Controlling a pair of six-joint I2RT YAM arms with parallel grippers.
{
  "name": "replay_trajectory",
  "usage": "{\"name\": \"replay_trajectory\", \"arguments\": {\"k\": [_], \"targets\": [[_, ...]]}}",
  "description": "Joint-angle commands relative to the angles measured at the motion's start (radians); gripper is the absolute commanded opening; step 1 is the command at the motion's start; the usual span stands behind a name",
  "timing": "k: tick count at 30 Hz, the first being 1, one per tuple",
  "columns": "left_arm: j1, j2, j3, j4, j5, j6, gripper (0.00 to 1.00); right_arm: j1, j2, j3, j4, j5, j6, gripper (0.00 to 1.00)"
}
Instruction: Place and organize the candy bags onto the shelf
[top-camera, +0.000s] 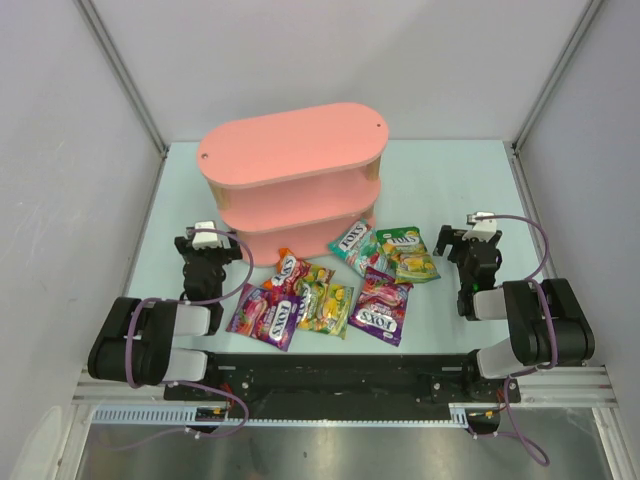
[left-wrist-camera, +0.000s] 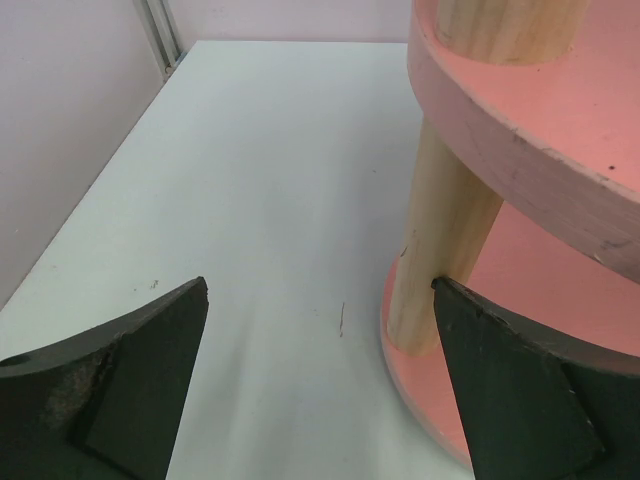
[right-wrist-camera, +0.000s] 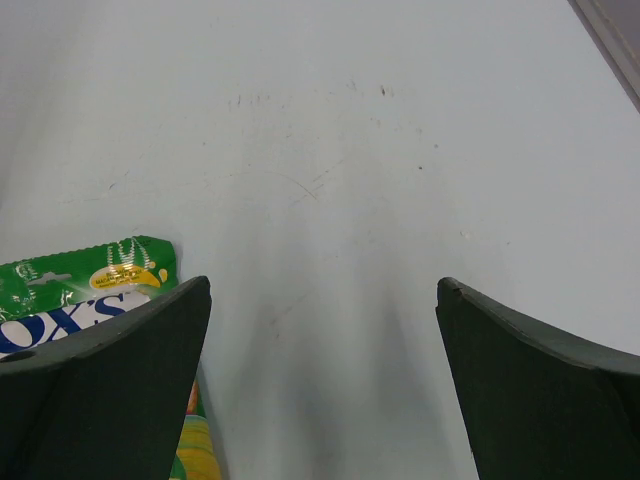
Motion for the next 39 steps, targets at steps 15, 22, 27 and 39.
{"name": "replay_trajectory", "arguments": {"k": [15, 22, 27, 39], "targets": [[-0.002, -0.009, 0.015, 0.023, 0.025, 0.003, 1.0, -0.03, 0.009, 0.019, 0.034, -0.038, 0.009, 1.0], [0.008, -0.012, 0.013, 0.023, 0.037, -0.002, 1.0, -0.039, 0.007, 0.02, 0.024, -0.041, 0.02, 0.99], [0.0, -0.071, 0.015, -0.02, 0.04, 0.014, 1.0, -0.016, -0.095, 0.042, -0.096, 0.164, 0.083, 1.0], [-0.006, -0.328, 0.131, -0.525, -0.088, -0.161, 1.0, -0.027, -0.533, 0.16, -0.678, 0.197, 0.278, 1.0]]}}
